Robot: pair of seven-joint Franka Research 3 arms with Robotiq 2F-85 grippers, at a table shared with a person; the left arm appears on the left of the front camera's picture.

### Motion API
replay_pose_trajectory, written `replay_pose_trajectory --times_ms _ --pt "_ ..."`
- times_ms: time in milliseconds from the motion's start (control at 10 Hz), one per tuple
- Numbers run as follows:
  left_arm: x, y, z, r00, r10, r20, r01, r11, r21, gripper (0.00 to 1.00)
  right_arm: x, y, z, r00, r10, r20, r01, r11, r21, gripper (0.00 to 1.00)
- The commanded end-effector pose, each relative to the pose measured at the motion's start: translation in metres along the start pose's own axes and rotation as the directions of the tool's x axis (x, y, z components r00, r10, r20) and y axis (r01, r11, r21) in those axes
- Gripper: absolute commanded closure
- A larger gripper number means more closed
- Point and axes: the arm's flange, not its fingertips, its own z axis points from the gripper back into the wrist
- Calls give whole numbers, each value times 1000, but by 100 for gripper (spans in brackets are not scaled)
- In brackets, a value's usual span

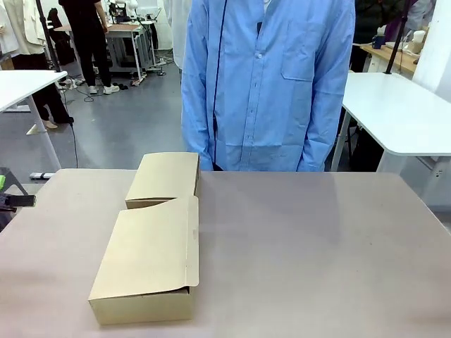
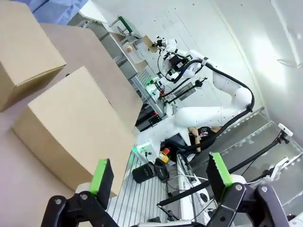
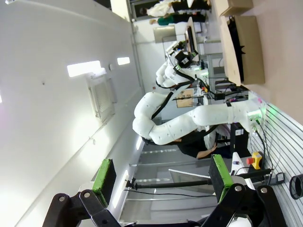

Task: Place items inside the box.
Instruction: Close the lid of the Mailer Box closest to the robot.

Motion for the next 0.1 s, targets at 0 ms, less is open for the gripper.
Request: replay_pose_trajectory --times_ms 0 --pt "1 0 -2 999 -31 11 31 999 9 0 0 7 -1 1000 -4 8 4 1000 25 0"
